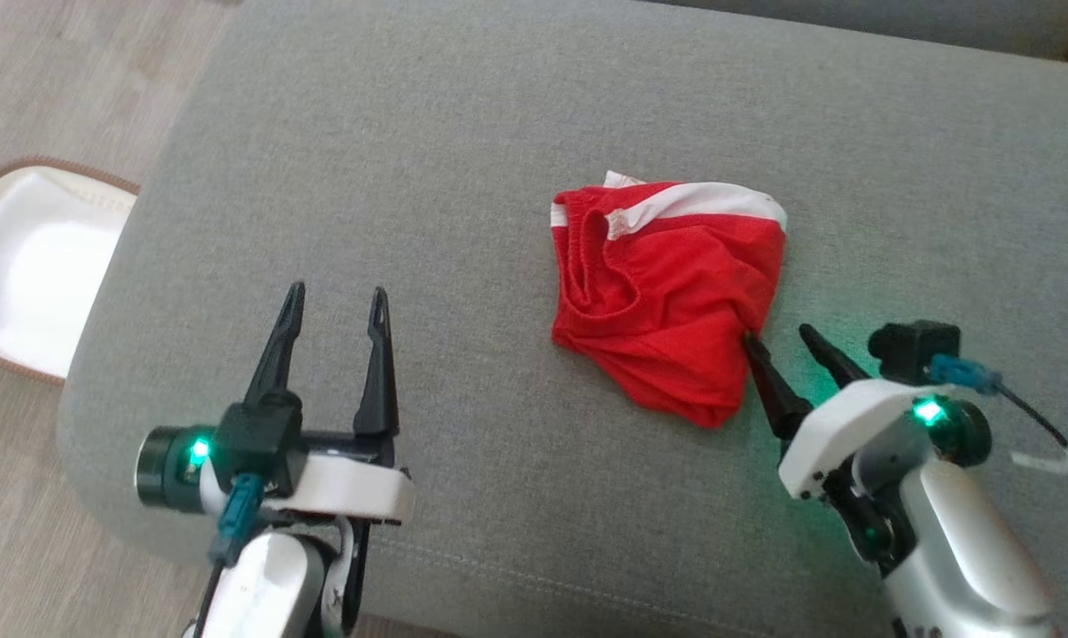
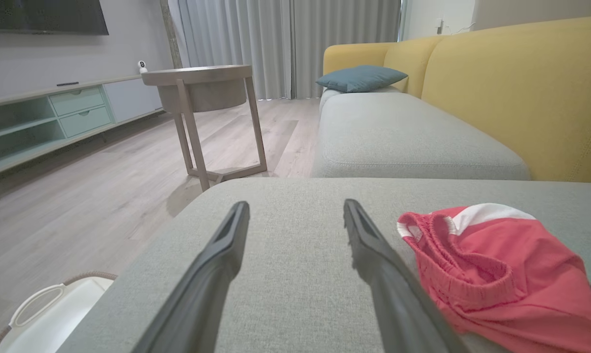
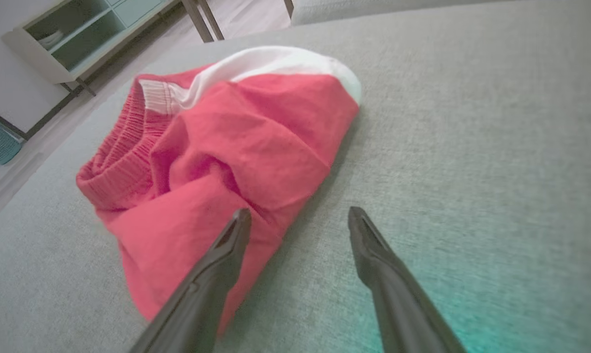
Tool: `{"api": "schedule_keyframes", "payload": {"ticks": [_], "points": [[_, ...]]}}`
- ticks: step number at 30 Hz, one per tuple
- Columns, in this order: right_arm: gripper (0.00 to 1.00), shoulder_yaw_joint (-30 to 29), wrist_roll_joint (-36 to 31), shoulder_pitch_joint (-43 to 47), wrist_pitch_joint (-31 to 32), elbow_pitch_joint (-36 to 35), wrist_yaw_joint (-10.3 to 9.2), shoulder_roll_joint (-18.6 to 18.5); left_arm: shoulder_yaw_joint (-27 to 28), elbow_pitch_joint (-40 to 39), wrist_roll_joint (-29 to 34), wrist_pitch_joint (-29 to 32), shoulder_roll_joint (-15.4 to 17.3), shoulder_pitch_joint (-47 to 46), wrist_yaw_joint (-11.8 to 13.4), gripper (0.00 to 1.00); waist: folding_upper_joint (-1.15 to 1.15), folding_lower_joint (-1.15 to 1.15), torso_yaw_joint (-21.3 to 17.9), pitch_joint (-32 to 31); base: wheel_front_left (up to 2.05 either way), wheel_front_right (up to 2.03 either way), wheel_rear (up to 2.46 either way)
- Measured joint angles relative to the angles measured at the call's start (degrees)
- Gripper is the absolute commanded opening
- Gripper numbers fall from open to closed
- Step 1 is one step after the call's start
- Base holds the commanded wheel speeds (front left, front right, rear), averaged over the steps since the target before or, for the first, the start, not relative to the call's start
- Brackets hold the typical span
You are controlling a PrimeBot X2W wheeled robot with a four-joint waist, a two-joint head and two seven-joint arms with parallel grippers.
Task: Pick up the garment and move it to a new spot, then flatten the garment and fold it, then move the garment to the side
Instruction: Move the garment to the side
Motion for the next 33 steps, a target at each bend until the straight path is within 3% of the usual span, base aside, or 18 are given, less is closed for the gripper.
{"api": "schedule_keyframes", "payload": {"ticks": [8,10,11,18,22,33], "points": [[1.00,2.7,5.9,-5.1,7.2,5.6,0.00,0.1,0.6,-0.6,1.4,0.0,-1.0,-0.9,-0.8,1.00,0.00,0.00,0.8,0.8,0.00,0.00,0.00],[0.38,4.3,7.1,-6.2,8.8,6.1,0.00,-0.4,0.8,-0.6,1.8,0.0,-1.3,-0.9,-1.0,1.00,0.00,0.00,0.8,0.9,0.00,0.00,0.00],[0.00,4.9,7.6,-6.6,9.1,6.1,0.00,-0.6,0.9,-0.6,1.8,0.0,-1.4,-0.9,-1.0,1.00,0.00,0.00,0.8,0.9,0.00,0.00,0.00],[0.00,9.3,9.6,-7.1,8.4,6.1,0.00,-3.1,1.9,-0.6,2.3,0.0,-2.0,-0.8,-1.6,1.00,0.00,0.00,0.2,0.6,0.00,0.00,0.00],[0.00,10.7,7.2,-7.1,6.3,4.7,0.00,-5.2,2.7,-0.6,2.8,0.0,-2.0,-0.6,-2.0,1.00,0.00,0.00,-1.2,0.2,0.00,0.00,0.00],[0.00,15.1,4.1,-1.8,6.7,-2.4,0.00,-12.2,4.0,-0.9,3.8,0.0,-1.7,0.9,-3.5,1.00,0.00,0.00,-11.9,-1.0,0.00,0.00,0.00]]}}
